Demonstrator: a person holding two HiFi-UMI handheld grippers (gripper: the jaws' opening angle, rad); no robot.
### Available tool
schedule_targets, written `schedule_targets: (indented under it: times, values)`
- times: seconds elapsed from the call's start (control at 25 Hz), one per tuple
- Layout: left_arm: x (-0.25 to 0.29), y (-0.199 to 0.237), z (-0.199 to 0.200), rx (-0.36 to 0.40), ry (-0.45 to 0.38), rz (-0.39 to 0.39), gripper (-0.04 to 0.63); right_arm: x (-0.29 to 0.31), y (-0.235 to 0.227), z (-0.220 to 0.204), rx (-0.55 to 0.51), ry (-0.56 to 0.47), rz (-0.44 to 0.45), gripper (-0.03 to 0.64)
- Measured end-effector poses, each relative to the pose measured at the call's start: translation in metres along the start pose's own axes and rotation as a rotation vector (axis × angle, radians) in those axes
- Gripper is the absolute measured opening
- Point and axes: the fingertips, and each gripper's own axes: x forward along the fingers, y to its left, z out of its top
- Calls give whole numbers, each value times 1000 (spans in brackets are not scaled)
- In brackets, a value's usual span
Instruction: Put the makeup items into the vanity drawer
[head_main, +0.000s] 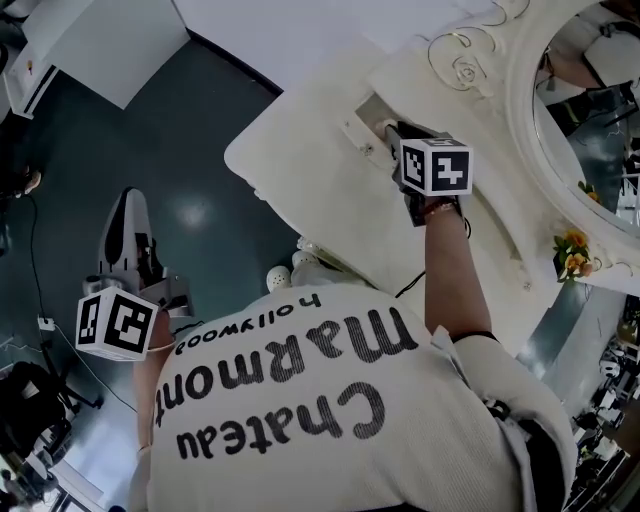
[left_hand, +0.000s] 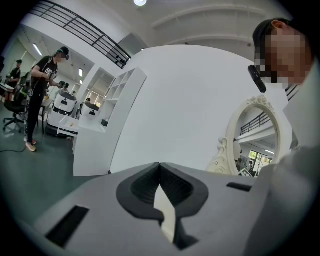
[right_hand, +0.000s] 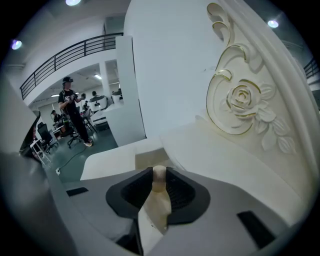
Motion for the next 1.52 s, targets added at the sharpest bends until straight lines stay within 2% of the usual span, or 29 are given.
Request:
schedule_targets:
  times: [0.24,0.72,1.52]
  values:
    - [1,1,2,4,0,12,8,3,-1,1,46,19,40,101]
    - [13,-8,-4,4,16,-4,9,8,-2,-5,-15,62,32,101]
    - [9,-6,-7,-2,17,6,8,10,-9,-15,35,97,22,109]
